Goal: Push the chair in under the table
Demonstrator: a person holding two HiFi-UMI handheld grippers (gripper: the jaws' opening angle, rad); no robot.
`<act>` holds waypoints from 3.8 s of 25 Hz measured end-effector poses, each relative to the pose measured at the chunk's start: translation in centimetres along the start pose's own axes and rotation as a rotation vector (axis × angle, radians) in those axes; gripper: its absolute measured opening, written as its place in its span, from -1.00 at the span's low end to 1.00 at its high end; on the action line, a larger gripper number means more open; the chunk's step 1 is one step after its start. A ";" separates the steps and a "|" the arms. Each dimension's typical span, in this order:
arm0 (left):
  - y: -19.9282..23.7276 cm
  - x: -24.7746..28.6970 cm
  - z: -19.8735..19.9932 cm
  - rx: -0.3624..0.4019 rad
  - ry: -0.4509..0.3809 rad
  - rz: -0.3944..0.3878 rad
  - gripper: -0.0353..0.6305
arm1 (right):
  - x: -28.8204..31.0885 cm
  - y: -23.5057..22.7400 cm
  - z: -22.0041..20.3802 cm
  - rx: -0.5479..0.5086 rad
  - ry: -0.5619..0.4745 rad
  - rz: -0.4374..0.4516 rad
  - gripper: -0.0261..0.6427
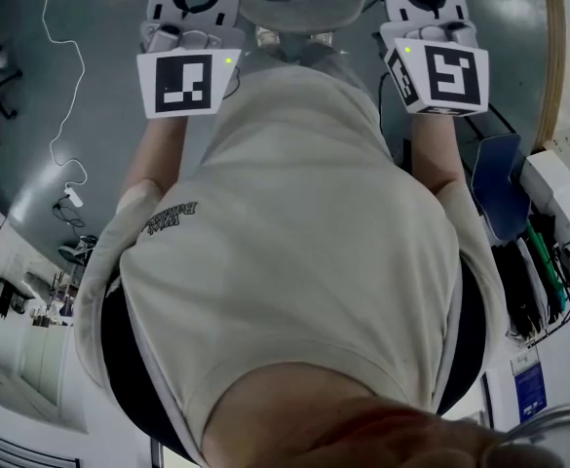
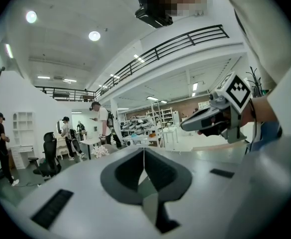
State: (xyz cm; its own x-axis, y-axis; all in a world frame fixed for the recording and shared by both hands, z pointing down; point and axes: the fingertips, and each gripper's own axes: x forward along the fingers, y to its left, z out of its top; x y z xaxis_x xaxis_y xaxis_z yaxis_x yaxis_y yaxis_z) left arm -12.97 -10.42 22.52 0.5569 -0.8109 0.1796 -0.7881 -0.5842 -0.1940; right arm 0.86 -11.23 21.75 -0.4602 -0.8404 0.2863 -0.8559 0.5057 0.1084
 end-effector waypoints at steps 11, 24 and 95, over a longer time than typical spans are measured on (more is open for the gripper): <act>-2.5 2.1 -3.1 0.009 0.164 -0.125 -0.86 | 2.3 -1.8 -2.5 -0.027 0.078 0.137 -0.89; -5.9 3.2 -6.1 0.158 0.324 -0.384 -0.34 | 1.9 -0.3 -9.4 -0.149 0.341 0.441 -0.40; -18.6 0.7 -44.1 0.354 0.793 -1.130 -0.27 | 3.1 7.7 -46.2 -0.816 0.771 1.016 -0.50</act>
State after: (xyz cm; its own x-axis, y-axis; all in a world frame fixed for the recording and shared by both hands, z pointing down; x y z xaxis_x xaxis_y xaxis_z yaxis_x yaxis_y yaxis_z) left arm -9.54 1.37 68.79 0.4471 0.2530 0.8579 0.1456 -0.9669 0.2093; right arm 3.74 -0.94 67.44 -0.3031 0.0958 0.9481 0.2205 0.9750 -0.0280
